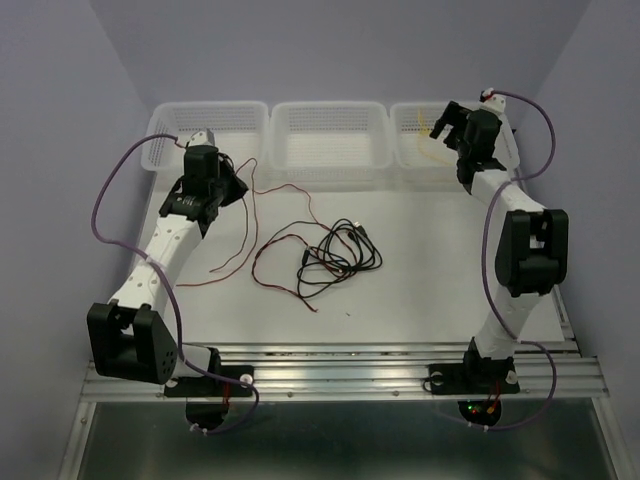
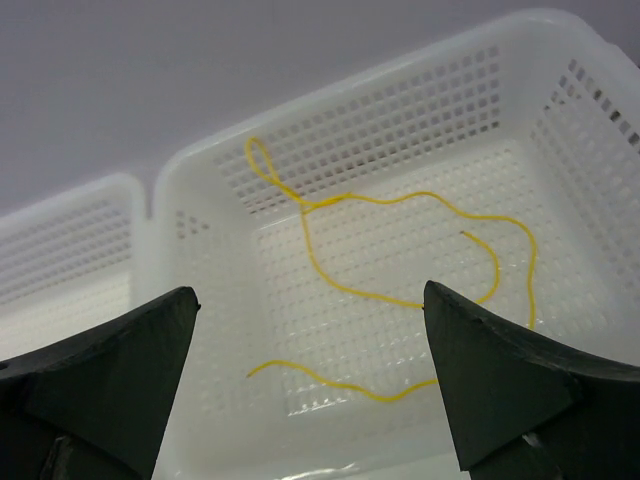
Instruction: Untangle the cables
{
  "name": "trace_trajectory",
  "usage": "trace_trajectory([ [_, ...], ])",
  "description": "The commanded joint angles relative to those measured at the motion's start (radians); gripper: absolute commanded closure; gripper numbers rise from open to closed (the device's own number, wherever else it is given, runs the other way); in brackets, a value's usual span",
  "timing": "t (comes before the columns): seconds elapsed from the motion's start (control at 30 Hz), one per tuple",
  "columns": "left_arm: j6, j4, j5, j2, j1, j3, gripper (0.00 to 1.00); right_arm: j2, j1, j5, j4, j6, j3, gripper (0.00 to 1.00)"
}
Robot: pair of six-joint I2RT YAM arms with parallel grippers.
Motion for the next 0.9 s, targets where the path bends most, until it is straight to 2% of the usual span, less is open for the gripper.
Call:
trace_trajectory([
  [0.0, 0.067, 0.020, 0.043, -0.056, -0.024, 0.106, 1.00, -0.190, 0.027, -0.116, 0.126, -0.044, -0.101, 0.00],
  [0.17, 0.133, 0.042, 0.081, -0.040, -0.061, 0.258, 1.00, -0.340, 0.027, -0.191, 0.122, 0.016, -0.228, 0.00],
  [0.43, 0.176, 0.163, 0.213, 0.111, -0.064, 0.639, 1.00, -0.546, 0.027, -0.270, 0.112, 0.098, -0.447, 0.00],
  [0.6, 0.107, 0.185, 0.316, 0.346, -0.066, 0.944, 1.00, -0.652, 0.027, -0.285, 0.103, 0.123, -0.548, 0.00],
  [0.7, 0.055, 0.206, 0.340, 0.497, -0.066, 1.280, 1.00, -0.698, 0.027, -0.253, 0.089, 0.115, -0.581, 0.00],
  [0.77, 0.021, 0.279, 0.337, 0.550, -0.066, 1.351, 1.00, -0.713, 0.027, -0.245, 0.082, 0.106, -0.590, 0.00],
  [0.87, -0.054, 0.442, 0.255, 0.590, -0.069, 1.349, 1.00, -0.724, 0.027, -0.244, 0.077, 0.091, -0.608, 0.00],
])
